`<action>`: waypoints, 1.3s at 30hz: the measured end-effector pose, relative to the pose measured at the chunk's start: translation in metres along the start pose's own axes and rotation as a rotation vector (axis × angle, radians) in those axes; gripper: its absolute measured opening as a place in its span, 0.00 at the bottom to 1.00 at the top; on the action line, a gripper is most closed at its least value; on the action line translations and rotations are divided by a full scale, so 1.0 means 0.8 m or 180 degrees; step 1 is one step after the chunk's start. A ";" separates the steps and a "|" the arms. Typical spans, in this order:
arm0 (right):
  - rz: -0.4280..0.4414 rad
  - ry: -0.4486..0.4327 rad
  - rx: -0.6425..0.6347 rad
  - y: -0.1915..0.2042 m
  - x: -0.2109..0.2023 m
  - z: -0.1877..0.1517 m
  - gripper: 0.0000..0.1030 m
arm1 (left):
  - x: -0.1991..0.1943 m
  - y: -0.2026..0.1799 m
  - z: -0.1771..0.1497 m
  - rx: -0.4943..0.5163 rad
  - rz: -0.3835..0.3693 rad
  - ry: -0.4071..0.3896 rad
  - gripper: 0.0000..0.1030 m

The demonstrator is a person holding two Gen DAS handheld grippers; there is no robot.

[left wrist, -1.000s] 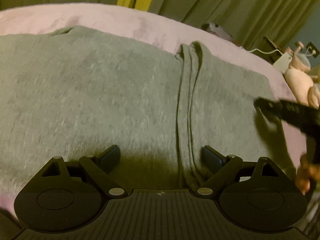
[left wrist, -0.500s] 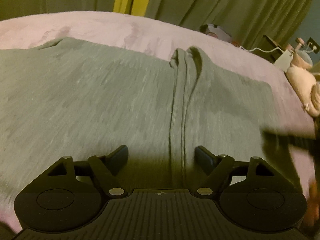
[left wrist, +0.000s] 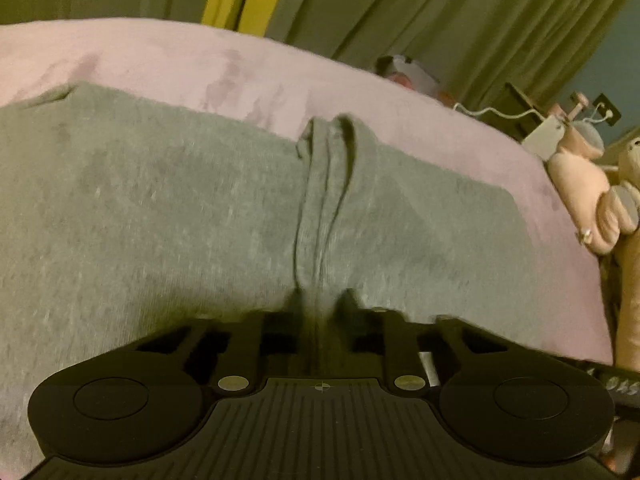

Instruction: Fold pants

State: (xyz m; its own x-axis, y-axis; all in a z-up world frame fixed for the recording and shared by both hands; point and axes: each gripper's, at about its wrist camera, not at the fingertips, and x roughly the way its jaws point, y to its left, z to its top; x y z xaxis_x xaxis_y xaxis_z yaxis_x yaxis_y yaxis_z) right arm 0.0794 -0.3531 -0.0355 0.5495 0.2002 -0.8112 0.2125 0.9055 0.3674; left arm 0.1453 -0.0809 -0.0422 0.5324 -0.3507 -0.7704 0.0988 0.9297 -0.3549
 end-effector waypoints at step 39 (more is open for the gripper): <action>-0.0269 -0.0020 -0.0547 0.042 -0.023 -0.025 0.79 | -0.045 0.026 0.007 -0.0483 -0.0461 0.0024 0.16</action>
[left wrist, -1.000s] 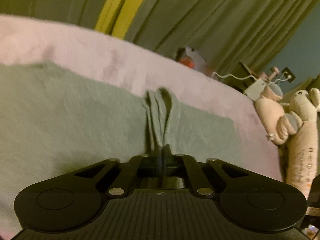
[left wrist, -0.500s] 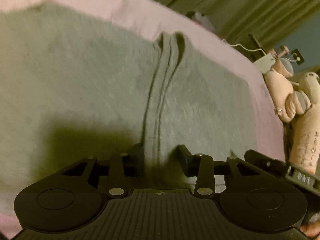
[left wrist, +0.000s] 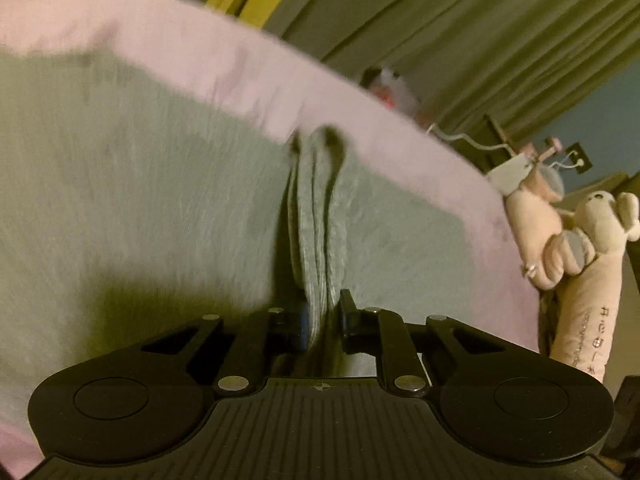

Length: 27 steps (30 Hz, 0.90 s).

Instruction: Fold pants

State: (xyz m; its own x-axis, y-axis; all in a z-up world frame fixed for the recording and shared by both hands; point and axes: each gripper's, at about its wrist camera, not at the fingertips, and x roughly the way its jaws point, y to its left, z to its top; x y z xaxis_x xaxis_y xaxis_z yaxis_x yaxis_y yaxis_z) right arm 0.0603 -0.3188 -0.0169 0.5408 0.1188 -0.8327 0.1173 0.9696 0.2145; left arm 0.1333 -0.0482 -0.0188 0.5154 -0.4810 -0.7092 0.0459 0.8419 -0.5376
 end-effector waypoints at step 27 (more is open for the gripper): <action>-0.0552 -0.0327 -0.0481 0.052 0.014 -0.022 0.56 | -0.033 0.077 -0.026 0.0221 0.0874 -0.0173 0.40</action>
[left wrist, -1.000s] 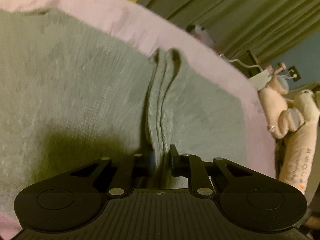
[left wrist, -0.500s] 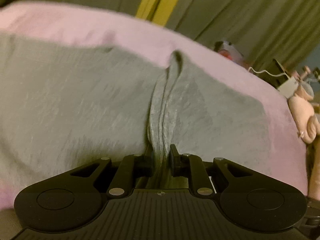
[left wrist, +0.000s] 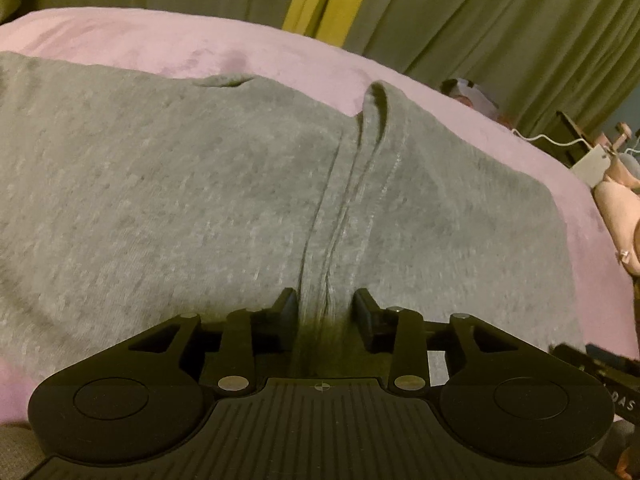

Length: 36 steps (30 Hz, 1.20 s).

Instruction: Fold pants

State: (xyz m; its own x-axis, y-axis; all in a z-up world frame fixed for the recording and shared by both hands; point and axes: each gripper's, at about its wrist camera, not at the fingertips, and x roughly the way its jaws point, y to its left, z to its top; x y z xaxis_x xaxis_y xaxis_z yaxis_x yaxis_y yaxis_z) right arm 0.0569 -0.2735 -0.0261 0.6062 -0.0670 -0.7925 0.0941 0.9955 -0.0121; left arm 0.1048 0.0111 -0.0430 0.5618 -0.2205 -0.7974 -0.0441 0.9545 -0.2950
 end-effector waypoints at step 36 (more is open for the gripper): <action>0.0660 0.0102 -0.0215 0.031 0.016 0.030 0.31 | -0.037 -0.006 -0.037 0.0304 0.0152 0.0234 0.41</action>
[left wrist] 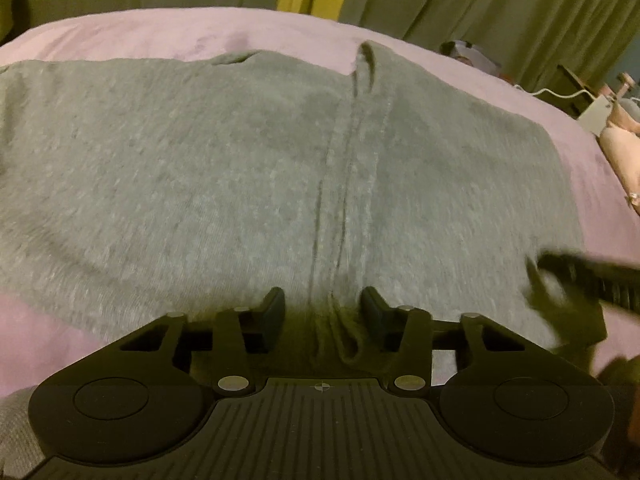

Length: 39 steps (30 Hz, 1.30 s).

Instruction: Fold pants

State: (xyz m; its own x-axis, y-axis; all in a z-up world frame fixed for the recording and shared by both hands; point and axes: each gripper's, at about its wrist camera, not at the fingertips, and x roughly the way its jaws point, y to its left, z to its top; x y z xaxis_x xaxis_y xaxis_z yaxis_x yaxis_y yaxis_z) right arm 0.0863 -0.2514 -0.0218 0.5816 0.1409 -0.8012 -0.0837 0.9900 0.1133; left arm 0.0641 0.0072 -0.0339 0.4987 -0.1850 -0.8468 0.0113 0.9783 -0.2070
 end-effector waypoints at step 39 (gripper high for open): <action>0.0484 -0.0108 -0.0451 0.125 0.097 0.102 0.35 | -0.032 0.151 0.011 -0.1768 0.0847 -0.1009 0.73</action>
State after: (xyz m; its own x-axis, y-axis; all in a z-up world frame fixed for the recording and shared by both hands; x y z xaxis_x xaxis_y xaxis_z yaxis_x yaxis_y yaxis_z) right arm 0.1893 -0.1414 -0.0244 0.5802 0.2909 -0.7607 -0.2842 0.9476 0.1456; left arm 0.0605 0.1309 -0.0326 0.6532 0.1736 -0.7370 -0.5498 0.7781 -0.3039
